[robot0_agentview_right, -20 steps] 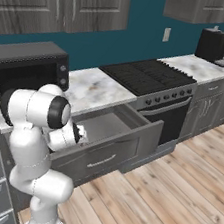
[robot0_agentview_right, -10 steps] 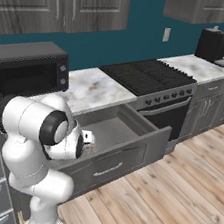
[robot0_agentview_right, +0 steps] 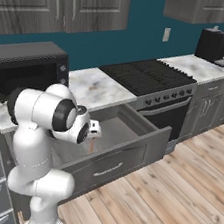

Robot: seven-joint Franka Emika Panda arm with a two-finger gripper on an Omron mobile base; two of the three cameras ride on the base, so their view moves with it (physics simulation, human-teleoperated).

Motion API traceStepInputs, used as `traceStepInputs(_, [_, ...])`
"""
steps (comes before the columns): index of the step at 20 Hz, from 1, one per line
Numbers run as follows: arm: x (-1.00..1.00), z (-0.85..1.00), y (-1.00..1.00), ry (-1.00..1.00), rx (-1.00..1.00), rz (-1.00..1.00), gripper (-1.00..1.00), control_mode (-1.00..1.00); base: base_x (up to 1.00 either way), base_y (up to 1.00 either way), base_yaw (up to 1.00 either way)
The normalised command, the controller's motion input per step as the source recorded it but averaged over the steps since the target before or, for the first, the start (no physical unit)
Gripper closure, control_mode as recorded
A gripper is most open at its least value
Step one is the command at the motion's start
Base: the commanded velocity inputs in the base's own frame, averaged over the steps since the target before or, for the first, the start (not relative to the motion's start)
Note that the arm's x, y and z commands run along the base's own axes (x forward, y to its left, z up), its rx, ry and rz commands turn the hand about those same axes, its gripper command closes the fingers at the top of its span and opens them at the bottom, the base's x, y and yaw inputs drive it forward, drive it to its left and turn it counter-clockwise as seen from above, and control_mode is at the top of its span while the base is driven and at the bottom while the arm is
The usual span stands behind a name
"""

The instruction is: Take a straw from the drawer in front and place it inside the glass cup on the dining counter.

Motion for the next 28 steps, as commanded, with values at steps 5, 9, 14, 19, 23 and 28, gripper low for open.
traceStepInputs(5, [0.11,-0.63,0.00,0.10,0.00,0.00,-1.00,-1.00,0.00,0.00,0.00])
traceStepInputs(9, [0.00,-0.71,0.11,0.05,0.00,0.00,-1.00,-1.00,0.00,0.00,0.00])
traceStepInputs(14, [0.00,-0.71,0.07,0.04,0.00,0.00,-1.00,-1.00,0.00,0.00,0.00])
traceStepInputs(19, [0.03,-0.61,0.00,0.03,0.00,0.00,-1.00,-1.00,0.00,0.00,0.00])
traceStepInputs(23, [0.07,-0.51,0.00,0.04,0.00,0.00,-1.00,-1.00,0.00,0.00,0.00])
traceStepInputs(28, [0.20,-0.17,0.00,0.00,-0.03,-0.02,-1.00,-1.00,0.00,0.00,0.00])
